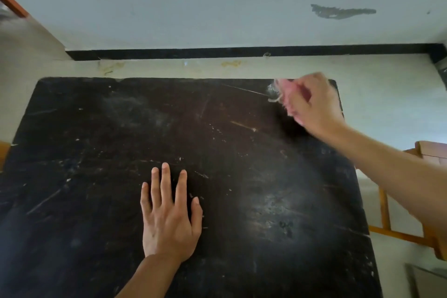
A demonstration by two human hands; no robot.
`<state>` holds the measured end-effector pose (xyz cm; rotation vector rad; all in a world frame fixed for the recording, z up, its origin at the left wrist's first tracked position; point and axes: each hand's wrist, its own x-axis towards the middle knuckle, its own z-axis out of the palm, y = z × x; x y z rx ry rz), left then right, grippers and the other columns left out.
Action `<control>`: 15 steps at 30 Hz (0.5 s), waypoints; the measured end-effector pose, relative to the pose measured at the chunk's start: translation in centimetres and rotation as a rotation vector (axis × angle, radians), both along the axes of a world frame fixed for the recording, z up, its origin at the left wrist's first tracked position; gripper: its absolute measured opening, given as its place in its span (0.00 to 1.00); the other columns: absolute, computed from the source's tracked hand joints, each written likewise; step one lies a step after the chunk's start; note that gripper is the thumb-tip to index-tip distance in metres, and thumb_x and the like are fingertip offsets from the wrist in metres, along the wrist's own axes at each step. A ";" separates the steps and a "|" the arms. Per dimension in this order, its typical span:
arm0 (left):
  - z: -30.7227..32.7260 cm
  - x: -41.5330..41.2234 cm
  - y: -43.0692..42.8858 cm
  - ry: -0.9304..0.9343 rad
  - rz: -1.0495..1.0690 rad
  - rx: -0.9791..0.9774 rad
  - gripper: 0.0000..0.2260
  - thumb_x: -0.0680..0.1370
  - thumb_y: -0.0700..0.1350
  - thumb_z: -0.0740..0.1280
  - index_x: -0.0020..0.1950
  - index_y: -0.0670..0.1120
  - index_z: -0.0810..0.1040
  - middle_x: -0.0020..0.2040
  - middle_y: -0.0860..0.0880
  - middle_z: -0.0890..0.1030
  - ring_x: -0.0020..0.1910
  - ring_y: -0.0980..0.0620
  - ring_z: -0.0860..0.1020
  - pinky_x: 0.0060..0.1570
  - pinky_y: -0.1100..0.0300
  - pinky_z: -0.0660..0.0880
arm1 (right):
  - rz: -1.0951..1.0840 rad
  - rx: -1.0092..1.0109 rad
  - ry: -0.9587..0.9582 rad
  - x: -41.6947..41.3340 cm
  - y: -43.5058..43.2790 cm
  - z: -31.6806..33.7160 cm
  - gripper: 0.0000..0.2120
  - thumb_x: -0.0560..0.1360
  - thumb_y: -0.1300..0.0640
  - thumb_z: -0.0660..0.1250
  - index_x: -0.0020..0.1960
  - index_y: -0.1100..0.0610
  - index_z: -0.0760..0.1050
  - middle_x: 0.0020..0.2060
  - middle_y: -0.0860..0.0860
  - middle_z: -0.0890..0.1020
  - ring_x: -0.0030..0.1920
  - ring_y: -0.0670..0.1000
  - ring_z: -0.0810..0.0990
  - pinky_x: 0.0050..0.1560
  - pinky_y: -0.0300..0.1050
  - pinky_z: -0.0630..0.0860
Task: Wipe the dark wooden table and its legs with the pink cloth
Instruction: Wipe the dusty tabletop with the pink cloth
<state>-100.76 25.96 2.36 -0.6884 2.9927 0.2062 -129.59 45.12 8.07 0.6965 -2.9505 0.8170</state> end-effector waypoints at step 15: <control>0.3 -0.1 -0.2 0.020 0.002 0.006 0.27 0.81 0.57 0.47 0.71 0.43 0.68 0.76 0.38 0.60 0.76 0.38 0.55 0.72 0.40 0.54 | -0.392 0.021 -0.100 -12.3 0.9 -2.4 0.17 0.81 0.47 0.60 0.42 0.56 0.80 0.49 0.52 0.85 0.46 0.51 0.82 0.46 0.45 0.77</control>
